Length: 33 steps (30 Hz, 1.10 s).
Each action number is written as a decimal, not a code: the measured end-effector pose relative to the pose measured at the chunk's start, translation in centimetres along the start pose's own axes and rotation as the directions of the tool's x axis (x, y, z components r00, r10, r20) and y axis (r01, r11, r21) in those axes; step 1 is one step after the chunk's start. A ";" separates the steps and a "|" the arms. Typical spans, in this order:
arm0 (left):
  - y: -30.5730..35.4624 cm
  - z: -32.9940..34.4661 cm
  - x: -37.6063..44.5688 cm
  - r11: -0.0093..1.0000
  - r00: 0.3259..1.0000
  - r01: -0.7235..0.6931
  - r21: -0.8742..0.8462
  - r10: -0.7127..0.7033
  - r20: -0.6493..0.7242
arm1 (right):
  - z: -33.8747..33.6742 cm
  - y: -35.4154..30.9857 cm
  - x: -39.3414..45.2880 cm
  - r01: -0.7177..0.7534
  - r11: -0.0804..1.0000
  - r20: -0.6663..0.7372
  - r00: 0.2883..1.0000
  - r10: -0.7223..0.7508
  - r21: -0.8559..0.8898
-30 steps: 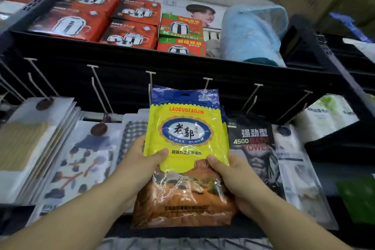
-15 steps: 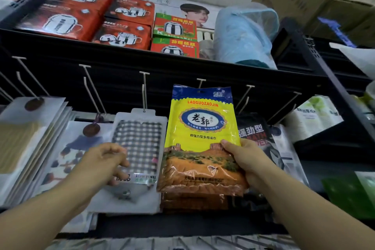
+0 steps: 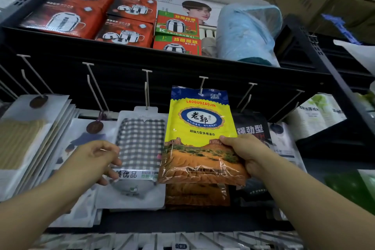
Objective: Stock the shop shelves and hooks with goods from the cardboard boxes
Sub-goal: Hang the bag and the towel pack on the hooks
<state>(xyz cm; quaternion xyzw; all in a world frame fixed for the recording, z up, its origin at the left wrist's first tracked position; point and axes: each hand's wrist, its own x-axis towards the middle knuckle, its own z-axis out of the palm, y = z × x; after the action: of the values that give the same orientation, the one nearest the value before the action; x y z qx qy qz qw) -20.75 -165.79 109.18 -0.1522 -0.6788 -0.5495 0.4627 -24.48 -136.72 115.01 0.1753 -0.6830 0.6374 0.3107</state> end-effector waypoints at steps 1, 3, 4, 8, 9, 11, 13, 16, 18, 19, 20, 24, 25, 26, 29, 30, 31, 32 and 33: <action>-0.1 -0.1 0.0 1.000 1.000 -0.006 0.006 0.006 0.000 | 0.0 0.2 0.0 0.001 1.000 0.001 1.000 -0.001 -0.006; -0.3 -0.3 0.1 1.000 1.000 -0.008 0.007 0.008 0.002 | 0.1 0.9 0.2 0.001 1.000 -0.015 1.000 -0.002 -0.019; -0.5 -0.5 0.2 1.000 1.000 -0.005 0.009 0.005 0.002 | 0.3 1.4 0.5 -0.002 1.000 -0.026 1.000 0.001 -0.031; -1.2 -1.2 0.4 1.000 1.000 -0.005 0.027 0.005 -0.004 | 1.2 4.0 2.0 0.042 0.984 -0.135 0.989 -0.065 -0.171; -1.4 -1.4 0.3 0.999 1.000 -0.006 0.033 0.006 0.000 | 1.5 4.5 2.6 0.061 0.976 -0.156 0.983 -0.095 -0.208; -1.7 -1.9 0.5 0.999 1.000 0.005 0.033 -0.006 0.020 | 2.1 5.1 3.3 0.058 0.946 -0.176 0.977 -0.119 -0.317; -2.1 -2.4 0.7 0.999 0.999 0.024 0.032 -0.025 0.032 | 2.4 5.6 4.1 0.023 0.907 -0.215 0.969 -0.125 -0.421; -2.6 -3.3 0.9 0.999 1.000 0.022 0.042 -0.023 0.019 | 2.9 6.4 5.3 -0.012 0.882 -0.211 0.972 -0.099 -0.471; -3.0 -3.7 0.9 0.998 1.000 0.014 0.063 -0.014 -0.004 | 3.3 6.8 6.2 -0.038 0.861 -0.189 0.980 -0.069 -0.507; -3.1 -3.8 0.8 0.998 1.000 0.010 0.065 -0.009 -0.014 | 3.5 7.0 6.6 -0.043 0.856 -0.186 0.981 -0.062 -0.516; -3.3 -4.0 0.8 0.998 1.000 0.006 0.062 -0.005 -0.018 | 3.7 7.1 6.8 -0.051 0.853 -0.180 0.982 -0.051 -0.519; -3.5 -4.8 0.7 1.000 1.000 -0.007 0.030 0.007 0.000 | 4.6 7.7 7.3 -0.078 0.864 -0.186 0.982 -0.019 -0.498; -3.4 -5.0 0.5 0.999 1.000 -0.008 0.044 0.007 0.015 | 4.7 7.8 7.2 -0.074 0.870 -0.195 0.981 -0.025 -0.487; -3.3 -5.2 0.4 0.998 1.000 -0.010 0.055 0.008 0.024 | 4.8 7.9 7.1 -0.072 0.877 -0.202 0.979 -0.030 -0.475; -2.8 -5.4 -0.2 0.999 1.000 -0.014 0.047 0.012 0.028 | 4.7 8.4 6.6 -0.069 0.870 -0.196 0.980 -0.032 -0.488; -2.8 -5.4 -0.2 0.998 0.999 -0.026 0.050 0.024 0.037 | 4.7 8.4 6.0 -0.079 0.854 -0.203 0.979 -0.032 -0.515; -2.6 -5.3 -0.5 0.998 0.999 -0.030 0.053 0.028 0.042 | 4.6 8.4 5.4 -0.072 0.826 -0.216 0.974 -0.062 -0.558; -2.4 -5.1 -0.6 0.998 0.998 -0.042 0.047 0.039 0.047 | 4.4 8.4 4.7 -0.050 0.786 -0.231 0.965 -0.120 -0.616; -2.3 -5.0 -0.8 0.998 0.998 -0.047 0.039 0.046 0.039 | 4.2 8.5 4.0 -0.012 0.732 -0.236 0.950 -0.204 -0.681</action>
<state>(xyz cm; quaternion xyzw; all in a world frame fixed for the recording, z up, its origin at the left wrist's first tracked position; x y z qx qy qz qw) -19.67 -170.75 107.01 -0.1690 -0.6945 -0.5220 0.4653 -33.69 -139.18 111.18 -0.0110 -0.8029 0.3480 0.4839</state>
